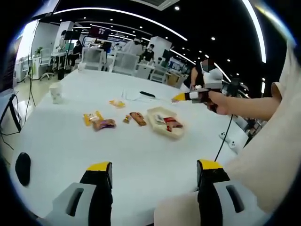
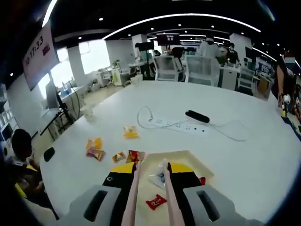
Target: Place the target food into the container with the food tongs after gripping and lifting it, then release it inside without dropping or visibly crushing the food.
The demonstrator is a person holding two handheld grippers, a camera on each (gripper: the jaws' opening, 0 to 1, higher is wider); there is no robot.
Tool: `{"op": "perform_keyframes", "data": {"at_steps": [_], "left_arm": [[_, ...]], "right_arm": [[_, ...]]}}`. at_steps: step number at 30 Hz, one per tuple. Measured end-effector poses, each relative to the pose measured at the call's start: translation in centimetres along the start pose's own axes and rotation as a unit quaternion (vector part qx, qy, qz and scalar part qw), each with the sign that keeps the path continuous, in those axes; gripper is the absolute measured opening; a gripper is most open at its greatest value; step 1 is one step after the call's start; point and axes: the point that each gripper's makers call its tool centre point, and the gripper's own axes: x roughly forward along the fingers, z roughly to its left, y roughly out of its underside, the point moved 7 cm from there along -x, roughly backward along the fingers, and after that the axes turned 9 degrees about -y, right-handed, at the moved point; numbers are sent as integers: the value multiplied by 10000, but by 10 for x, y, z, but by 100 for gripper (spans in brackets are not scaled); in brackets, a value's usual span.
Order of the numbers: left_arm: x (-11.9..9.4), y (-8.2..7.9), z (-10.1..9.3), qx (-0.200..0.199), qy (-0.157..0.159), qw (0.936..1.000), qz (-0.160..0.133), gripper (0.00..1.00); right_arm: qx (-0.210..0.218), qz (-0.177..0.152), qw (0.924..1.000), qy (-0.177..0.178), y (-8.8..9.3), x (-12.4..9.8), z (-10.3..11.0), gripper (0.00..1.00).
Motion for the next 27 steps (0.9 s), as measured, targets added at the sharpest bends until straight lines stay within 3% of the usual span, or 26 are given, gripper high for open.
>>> {"op": "perform_keyframes", "data": {"at_steps": [12,27], "left_arm": [[-2,1,1,-13,-14,10000,10,73],[-2,4,5,-100,-70,9999,37,72]], "right_arm": [[-65,114,9996,-244,-1,11,9,27],[-636,440,9940,-780,-5,39,36,27]]}}
